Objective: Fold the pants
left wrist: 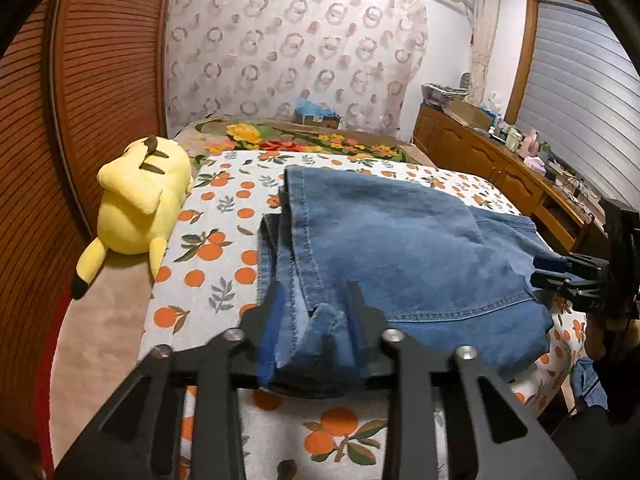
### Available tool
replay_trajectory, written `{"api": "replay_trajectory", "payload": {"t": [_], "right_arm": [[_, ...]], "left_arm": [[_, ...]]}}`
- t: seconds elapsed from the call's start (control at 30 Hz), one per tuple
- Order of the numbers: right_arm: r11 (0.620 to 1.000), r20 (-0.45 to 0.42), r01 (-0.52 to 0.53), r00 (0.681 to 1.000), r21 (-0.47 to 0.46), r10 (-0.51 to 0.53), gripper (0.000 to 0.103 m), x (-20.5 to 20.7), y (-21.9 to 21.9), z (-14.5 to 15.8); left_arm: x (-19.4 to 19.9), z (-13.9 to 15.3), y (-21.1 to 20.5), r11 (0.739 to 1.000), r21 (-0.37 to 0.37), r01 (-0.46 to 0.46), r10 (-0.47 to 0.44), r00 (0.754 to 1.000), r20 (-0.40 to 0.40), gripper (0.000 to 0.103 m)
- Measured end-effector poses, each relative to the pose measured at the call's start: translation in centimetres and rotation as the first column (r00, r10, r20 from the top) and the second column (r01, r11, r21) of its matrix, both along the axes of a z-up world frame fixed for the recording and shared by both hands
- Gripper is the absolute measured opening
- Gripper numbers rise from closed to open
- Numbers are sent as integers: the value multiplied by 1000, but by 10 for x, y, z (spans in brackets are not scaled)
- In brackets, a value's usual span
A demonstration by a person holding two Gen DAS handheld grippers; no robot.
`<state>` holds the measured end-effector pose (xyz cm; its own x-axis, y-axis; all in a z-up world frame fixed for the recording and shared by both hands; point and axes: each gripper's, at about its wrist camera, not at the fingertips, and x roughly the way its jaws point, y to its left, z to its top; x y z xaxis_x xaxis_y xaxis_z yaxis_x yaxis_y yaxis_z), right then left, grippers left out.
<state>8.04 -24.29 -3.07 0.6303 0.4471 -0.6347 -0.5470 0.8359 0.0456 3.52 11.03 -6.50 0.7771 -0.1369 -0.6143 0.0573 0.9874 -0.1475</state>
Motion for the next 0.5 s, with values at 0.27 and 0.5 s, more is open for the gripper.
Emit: {"api": "replay_trajectory", "payload": {"t": [0.27, 0.5], "right_arm": [[998, 18, 62, 998, 16, -62, 56, -12, -24, 2], [987, 57, 161, 985, 17, -161, 56, -26, -70, 8]], "left_arm": [[15, -2, -26, 999, 9, 52, -52, 999, 4, 64], [37, 0, -66, 995, 20, 97, -97, 995, 7, 64]]}}
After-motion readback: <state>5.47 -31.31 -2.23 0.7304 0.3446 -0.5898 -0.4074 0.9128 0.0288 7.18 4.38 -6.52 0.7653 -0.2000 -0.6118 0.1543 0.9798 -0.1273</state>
